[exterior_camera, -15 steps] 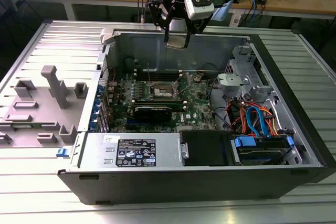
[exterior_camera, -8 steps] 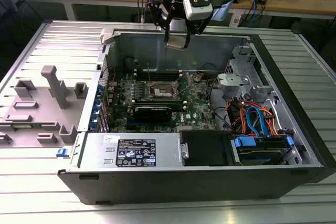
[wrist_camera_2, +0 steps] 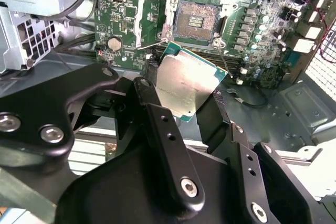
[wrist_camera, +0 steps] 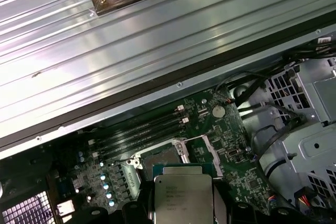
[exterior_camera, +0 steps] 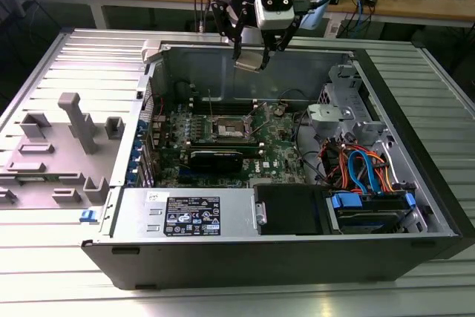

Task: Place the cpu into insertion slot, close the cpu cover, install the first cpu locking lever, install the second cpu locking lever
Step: 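Place the cpu into insertion slot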

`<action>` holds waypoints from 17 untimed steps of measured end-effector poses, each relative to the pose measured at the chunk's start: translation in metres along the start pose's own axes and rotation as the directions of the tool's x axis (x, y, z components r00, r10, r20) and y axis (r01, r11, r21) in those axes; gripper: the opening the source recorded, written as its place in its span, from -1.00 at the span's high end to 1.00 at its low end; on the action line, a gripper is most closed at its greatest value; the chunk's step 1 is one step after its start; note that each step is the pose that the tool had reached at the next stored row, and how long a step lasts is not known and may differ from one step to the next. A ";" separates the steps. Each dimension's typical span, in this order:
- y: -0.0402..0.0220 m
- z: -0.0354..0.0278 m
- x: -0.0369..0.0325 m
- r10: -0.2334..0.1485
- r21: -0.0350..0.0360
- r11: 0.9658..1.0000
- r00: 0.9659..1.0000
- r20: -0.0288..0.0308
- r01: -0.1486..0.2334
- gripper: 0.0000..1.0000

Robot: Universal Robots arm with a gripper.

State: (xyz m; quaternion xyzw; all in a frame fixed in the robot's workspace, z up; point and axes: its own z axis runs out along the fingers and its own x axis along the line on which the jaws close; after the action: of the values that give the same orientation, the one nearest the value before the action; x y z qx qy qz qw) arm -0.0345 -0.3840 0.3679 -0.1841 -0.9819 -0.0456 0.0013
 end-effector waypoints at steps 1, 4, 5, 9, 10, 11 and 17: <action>0.0000 0.0000 0.0000 0.000 0.000 1.000 1.000 0.000 0.000 -0.08; 0.0000 0.0001 0.0000 0.000 0.000 1.000 1.000 0.000 0.000 -0.08; 0.0000 0.0001 0.0000 0.000 0.000 1.000 1.000 0.000 0.000 -0.08; 0.0000 0.0001 0.0000 0.000 0.000 1.000 1.000 0.000 0.000 -0.08; 0.0000 0.0001 0.0000 0.000 0.000 1.000 1.000 0.000 0.000 -0.08; 0.0000 0.0001 0.0000 0.000 0.000 1.000 1.000 0.000 0.000 -0.08; 0.0000 0.0002 0.0000 0.025 -0.001 1.000 1.000 0.002 -0.025 -0.08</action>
State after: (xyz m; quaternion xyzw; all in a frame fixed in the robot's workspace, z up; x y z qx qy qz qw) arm -0.0345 -0.3839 0.3677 -0.1965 -0.9794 -0.0457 0.0007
